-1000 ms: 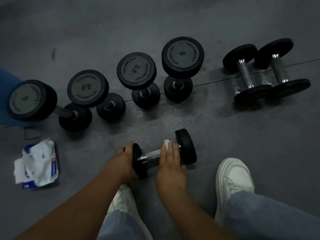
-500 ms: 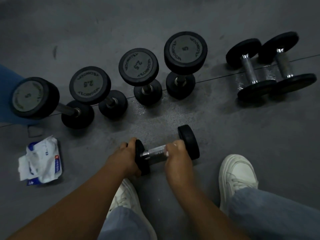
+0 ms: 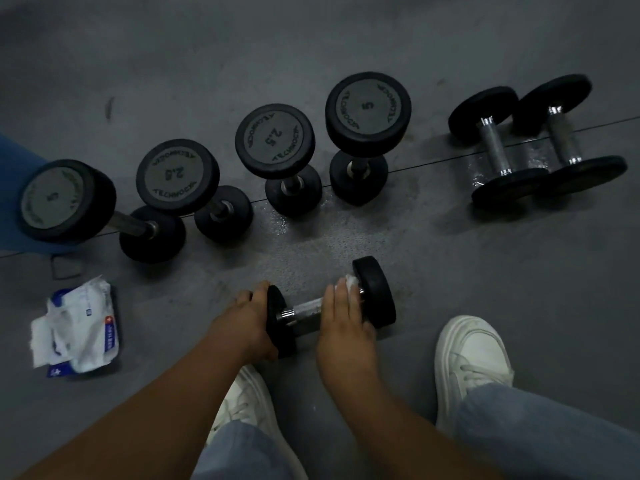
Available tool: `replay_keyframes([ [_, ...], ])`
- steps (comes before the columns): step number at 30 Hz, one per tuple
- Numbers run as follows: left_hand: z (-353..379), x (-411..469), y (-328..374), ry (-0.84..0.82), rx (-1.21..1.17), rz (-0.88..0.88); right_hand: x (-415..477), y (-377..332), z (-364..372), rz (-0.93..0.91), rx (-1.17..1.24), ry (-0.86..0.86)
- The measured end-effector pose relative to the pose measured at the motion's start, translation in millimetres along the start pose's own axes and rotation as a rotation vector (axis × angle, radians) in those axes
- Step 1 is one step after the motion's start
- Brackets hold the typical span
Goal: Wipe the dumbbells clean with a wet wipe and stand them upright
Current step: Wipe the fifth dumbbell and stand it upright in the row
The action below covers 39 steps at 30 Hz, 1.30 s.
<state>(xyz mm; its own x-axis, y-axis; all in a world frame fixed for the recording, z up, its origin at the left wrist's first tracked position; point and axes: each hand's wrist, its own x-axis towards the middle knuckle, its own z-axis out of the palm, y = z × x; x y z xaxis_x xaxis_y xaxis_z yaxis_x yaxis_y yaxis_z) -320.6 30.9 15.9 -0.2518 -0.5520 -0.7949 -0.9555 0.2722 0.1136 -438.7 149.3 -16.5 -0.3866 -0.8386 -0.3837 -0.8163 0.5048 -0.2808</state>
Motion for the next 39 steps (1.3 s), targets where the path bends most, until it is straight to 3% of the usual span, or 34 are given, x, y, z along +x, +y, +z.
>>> replay_keyframes([
  [6, -7, 1, 0, -0.013, 0.005, 0.015, 24, 15, -19, -0.081, 0.414, 0.042],
  [8, -8, 3, -2, -0.021, 0.007, 0.015, 14, 17, -23, 0.048, 0.689, 0.104],
  [10, -9, 5, -3, -0.025, 0.011, 0.019, 4, 7, -28, 0.32, 0.939, 0.159],
  [12, -9, 5, -3, -0.026, 0.009, 0.018, -7, -7, -24, 0.519, 1.039, 0.238],
  [13, -8, 5, -3, -0.022, 0.008, 0.018, -12, -16, -24, 0.494, 1.001, 0.284],
  [15, -7, 5, -3, -0.016, -0.001, 0.021, -9, -24, -21, 0.232, 0.768, 0.367],
  [17, -6, 4, -3, -0.016, -0.007, 0.023, 3, -18, -15, -0.012, 0.409, 0.294],
  [20, -5, 3, -4, -0.018, -0.004, 0.024, 11, 0, -4, 0.052, 0.137, 0.072],
  [23, -4, 1, -3, -0.014, -0.009, 0.029, 2, 1, 8, 0.092, 0.087, -0.016],
  [27, -4, 2, -3, -0.011, -0.004, 0.031, 25, 10, -2, -0.047, 0.18, 0.025],
  [32, -7, 3, -2, -0.034, -0.01, 0.025, 29, -13, -47, -0.109, 0.529, 0.065],
  [36, -2, 4, -4, -0.001, -0.019, 0.041, 17, -53, -83, -0.154, 0.965, 0.043],
  [39, -2, 6, -5, 0.008, -0.021, 0.035, 17, -27, -67, -0.098, 0.873, 0.182],
])
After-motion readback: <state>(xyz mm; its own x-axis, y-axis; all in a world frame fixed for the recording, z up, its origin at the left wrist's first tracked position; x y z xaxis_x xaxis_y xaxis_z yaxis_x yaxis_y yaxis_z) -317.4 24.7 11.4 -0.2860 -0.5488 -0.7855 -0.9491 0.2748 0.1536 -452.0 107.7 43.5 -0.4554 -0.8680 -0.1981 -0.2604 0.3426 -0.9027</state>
